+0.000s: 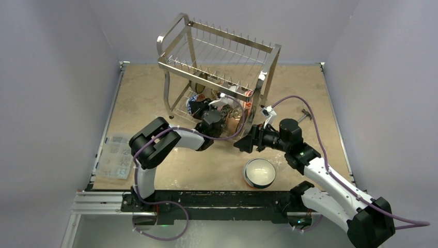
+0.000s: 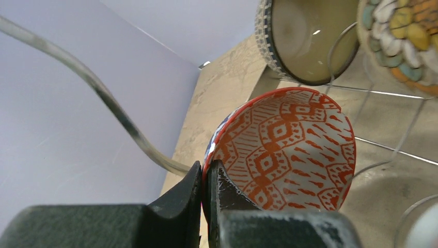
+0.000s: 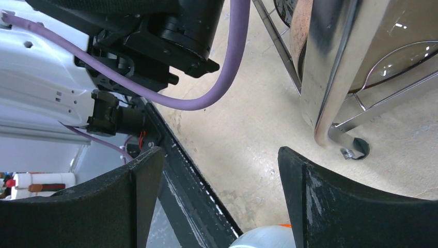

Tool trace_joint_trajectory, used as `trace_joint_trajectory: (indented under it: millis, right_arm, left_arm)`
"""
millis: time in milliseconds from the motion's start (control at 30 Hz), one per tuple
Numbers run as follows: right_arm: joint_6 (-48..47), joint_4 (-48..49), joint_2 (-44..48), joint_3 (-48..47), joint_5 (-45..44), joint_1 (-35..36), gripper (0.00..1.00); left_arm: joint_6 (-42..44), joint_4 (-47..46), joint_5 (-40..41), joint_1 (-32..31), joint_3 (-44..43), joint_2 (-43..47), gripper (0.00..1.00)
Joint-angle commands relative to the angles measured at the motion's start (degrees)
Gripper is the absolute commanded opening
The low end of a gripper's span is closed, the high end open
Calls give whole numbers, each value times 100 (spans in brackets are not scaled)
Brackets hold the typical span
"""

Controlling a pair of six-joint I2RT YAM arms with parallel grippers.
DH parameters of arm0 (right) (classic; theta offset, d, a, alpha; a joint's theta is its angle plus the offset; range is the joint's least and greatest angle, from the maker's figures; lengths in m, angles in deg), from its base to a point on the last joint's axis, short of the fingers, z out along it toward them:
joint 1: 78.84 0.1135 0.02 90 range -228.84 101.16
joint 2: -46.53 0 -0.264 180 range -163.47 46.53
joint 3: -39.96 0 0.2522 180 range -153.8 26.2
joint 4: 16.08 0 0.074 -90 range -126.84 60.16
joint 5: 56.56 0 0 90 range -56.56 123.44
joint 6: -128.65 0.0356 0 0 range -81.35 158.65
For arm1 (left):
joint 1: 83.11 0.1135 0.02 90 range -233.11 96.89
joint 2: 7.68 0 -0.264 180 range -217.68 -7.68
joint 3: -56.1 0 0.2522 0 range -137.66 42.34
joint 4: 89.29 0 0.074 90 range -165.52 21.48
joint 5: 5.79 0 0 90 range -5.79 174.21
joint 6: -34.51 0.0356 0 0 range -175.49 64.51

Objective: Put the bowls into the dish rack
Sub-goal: Place the bowl in the dish rack.

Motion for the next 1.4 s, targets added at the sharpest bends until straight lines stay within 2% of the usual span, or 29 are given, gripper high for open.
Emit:
trace_joint_trajectory:
  millis: [0, 100, 167, 500, 667, 733, 800, 1133, 1200, 1300, 1367]
  right_arm:
    - [-115, 84, 58, -41, -102, 8, 83]
    - [-112, 98, 37, -39, -89, 8, 83]
    - [-118, 92, 41, -39, -80, 12, 83]
    - [-123, 84, 76, -41, -87, 9, 83]
    - [-131, 54, 99, -71, -83, 8, 83]
    - [-132, 22, 130, -89, -95, 12, 83]
    - [-131, -3, 148, -101, -93, 9, 84]
    - [-152, -183, 274, -157, -138, 11, 87]
    - [-158, -232, 302, -162, -156, 12, 88]
    - [-182, -353, 345, -185, -195, 8, 89]
    - [-177, -429, 388, -183, -241, 8, 91]
  left_arm:
    - [-1333, 1596, -330, -161, -542, 79, 0]
    - [-2152, 2628, -563, -188, -788, 90, 0]
    - [-2399, 2889, -636, -225, -837, 90, 0]
    - [-3406, 3766, -1010, -258, -887, 564, 24]
    - [-4048, 4226, -1257, -257, -892, 889, 74]
    - [-4240, 4372, -1224, -259, -864, 1012, 85]
    - [-4380, 4529, -1167, -259, -831, 1155, 91]
    - [-6003, 6042, -1254, -244, -357, 2550, 97]
    - [-6466, 6665, -1356, -243, -183, 2891, 98]
    - [-7221, 7381, -1754, -238, 51, 3427, 98]
    - [-7728, 7705, -2340, -241, 275, 3815, 98]
